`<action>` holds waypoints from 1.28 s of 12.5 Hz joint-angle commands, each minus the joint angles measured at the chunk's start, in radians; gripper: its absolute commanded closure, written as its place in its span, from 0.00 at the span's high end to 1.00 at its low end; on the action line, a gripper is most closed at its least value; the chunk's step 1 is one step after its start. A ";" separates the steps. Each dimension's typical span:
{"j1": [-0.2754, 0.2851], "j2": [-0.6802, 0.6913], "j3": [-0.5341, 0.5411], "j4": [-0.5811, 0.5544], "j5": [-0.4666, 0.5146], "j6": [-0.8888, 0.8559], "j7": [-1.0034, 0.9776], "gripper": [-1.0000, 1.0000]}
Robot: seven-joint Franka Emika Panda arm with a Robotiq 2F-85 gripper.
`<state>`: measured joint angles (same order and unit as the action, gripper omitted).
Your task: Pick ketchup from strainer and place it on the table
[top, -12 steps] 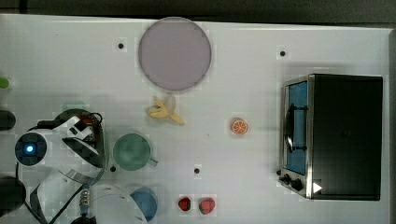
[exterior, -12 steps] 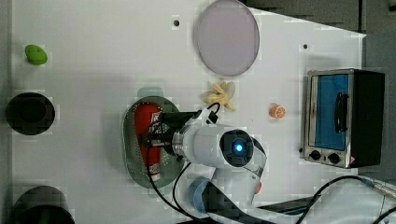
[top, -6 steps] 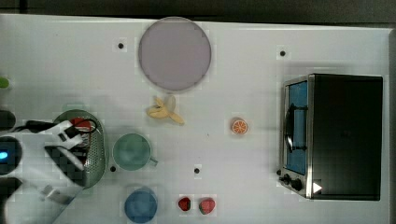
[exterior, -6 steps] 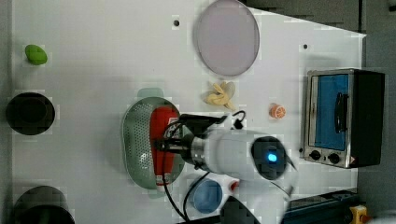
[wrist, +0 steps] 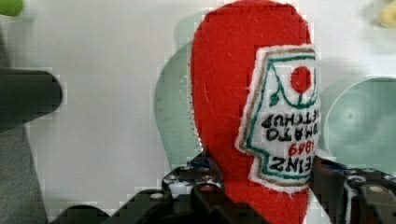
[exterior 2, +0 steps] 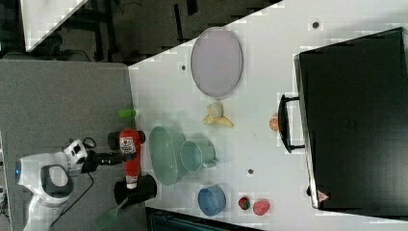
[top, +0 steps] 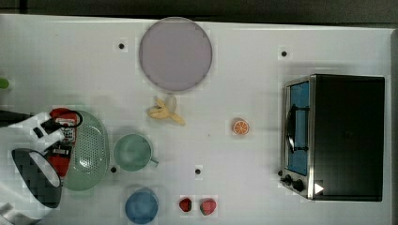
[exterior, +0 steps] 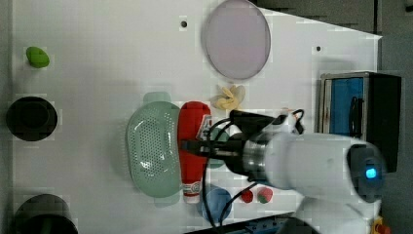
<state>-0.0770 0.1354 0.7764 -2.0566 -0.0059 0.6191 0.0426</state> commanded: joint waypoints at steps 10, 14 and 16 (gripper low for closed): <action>-0.239 -0.149 -0.300 0.063 0.018 -0.171 -0.673 0.56; -0.257 -0.146 -0.451 0.044 0.018 -0.170 -0.763 0.56; -0.258 -0.146 -0.496 -0.004 0.018 -0.166 -0.763 0.56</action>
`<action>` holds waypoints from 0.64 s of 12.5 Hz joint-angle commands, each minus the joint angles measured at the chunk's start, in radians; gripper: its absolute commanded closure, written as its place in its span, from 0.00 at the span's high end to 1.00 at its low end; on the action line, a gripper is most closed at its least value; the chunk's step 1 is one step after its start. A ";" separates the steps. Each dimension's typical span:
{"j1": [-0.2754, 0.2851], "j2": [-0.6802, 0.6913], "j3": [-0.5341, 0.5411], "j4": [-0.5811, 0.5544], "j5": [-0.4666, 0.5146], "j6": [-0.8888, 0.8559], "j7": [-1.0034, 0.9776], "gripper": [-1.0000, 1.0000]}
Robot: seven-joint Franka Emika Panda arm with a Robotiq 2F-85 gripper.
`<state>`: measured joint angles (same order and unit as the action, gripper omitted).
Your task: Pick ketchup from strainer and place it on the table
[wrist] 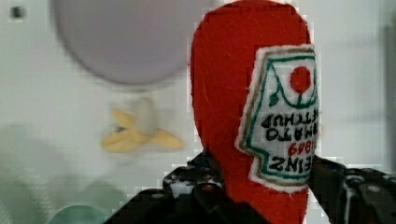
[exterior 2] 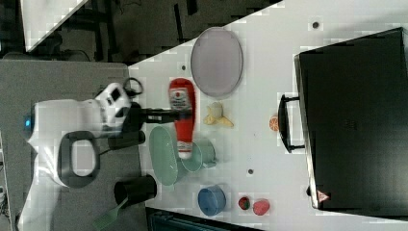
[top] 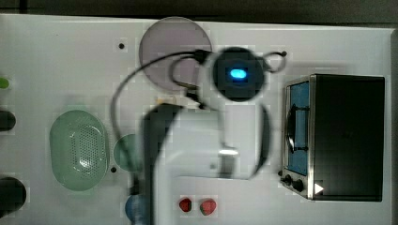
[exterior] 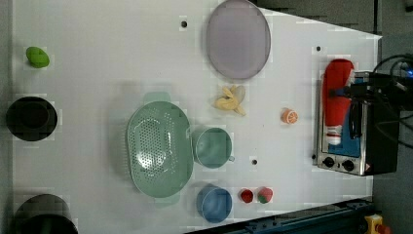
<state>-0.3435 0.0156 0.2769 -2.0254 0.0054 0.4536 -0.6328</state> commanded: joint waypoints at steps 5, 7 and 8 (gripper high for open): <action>0.007 0.002 -0.024 -0.211 0.007 0.166 -0.087 0.56; 0.007 0.047 -0.024 -0.256 0.007 0.224 -0.087 0.56; 0.007 0.077 -0.024 -0.267 0.007 0.246 -0.087 0.56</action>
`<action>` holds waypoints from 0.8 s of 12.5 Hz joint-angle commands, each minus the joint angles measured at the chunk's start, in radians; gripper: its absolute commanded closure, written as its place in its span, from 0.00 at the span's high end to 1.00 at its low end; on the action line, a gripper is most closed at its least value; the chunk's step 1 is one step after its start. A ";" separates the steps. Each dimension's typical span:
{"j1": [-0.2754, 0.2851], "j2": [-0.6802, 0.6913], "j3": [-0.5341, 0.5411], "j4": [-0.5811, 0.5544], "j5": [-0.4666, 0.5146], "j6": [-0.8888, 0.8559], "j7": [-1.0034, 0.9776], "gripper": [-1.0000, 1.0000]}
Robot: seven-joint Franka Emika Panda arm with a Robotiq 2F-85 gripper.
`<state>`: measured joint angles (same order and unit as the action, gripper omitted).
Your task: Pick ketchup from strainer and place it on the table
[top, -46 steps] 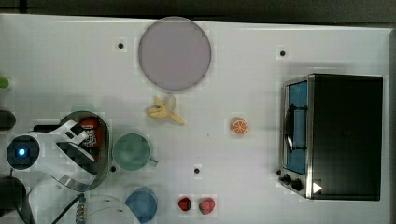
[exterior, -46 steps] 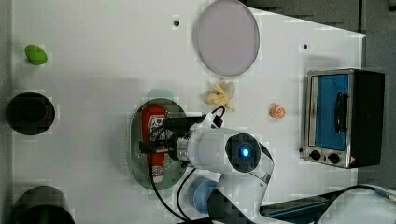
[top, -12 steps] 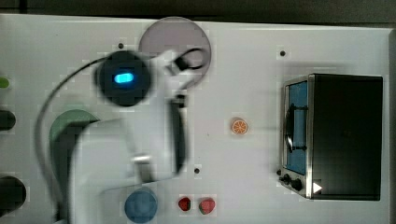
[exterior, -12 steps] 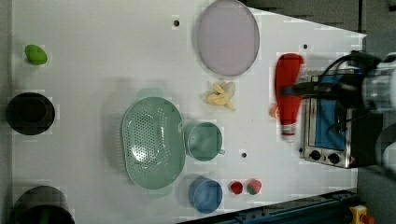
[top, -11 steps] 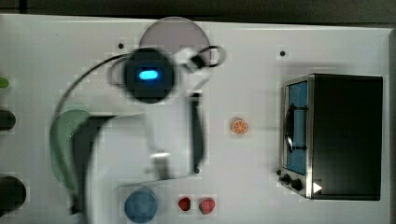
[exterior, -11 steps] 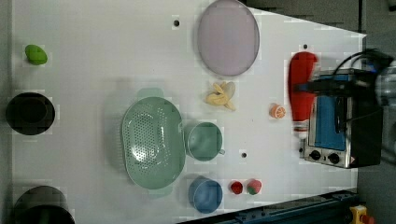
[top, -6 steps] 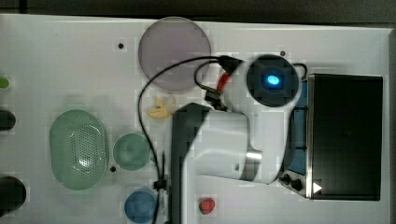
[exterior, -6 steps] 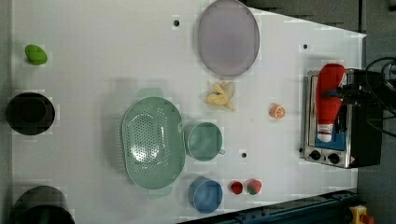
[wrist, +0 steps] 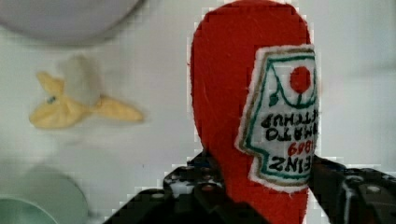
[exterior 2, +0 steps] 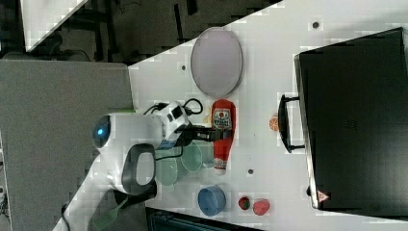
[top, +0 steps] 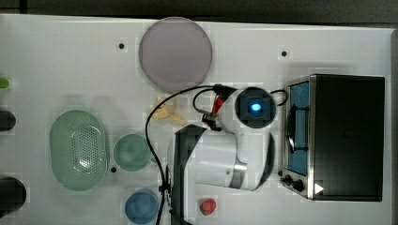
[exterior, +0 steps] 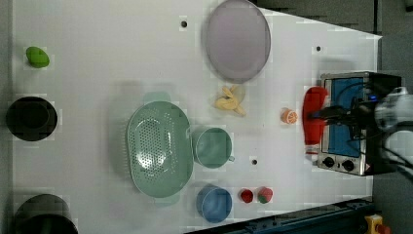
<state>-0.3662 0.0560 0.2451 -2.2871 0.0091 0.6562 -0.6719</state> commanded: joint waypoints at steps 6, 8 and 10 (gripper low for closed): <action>0.032 0.182 0.014 -0.008 0.002 0.199 -0.048 1.00; 0.032 0.143 0.014 -0.001 0.004 0.171 -0.028 1.00; 0.032 0.072 0.015 0.036 0.004 0.117 0.049 1.00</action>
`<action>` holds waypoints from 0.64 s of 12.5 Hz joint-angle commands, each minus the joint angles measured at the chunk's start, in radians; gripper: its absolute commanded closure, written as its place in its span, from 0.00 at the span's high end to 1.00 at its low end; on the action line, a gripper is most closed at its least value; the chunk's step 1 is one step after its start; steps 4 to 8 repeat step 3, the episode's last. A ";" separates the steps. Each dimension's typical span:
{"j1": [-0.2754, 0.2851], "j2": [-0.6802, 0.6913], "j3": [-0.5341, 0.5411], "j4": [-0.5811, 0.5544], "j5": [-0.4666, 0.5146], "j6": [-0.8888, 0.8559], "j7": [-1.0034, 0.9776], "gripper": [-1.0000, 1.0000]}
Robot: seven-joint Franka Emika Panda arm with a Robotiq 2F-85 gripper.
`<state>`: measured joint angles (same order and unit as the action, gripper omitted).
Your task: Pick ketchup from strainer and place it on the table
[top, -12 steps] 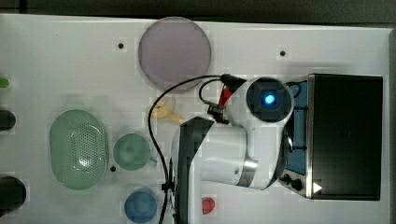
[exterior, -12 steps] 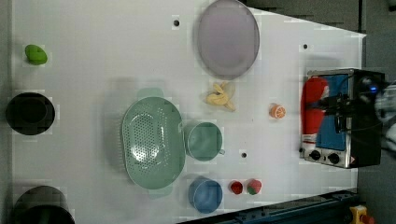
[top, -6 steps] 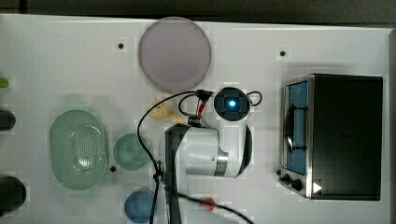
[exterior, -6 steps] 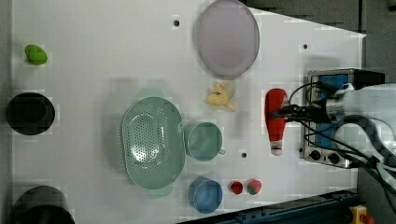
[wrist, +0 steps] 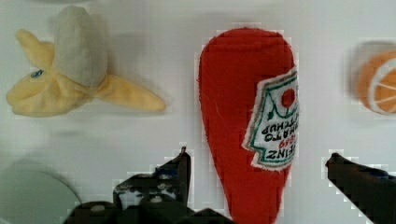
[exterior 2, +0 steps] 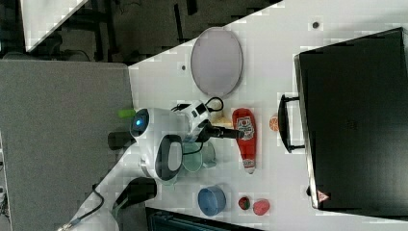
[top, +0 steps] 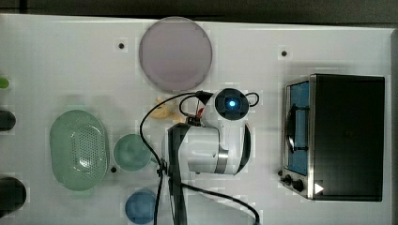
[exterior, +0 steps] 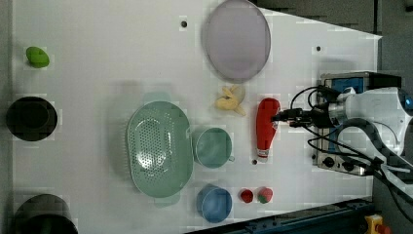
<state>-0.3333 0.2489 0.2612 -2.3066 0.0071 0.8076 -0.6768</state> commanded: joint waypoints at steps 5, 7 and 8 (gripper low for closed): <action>-0.001 -0.235 -0.007 0.146 0.006 -0.216 0.269 1.00; -0.001 -0.235 -0.007 0.146 0.006 -0.216 0.269 1.00; -0.001 -0.235 -0.007 0.146 0.006 -0.216 0.269 1.00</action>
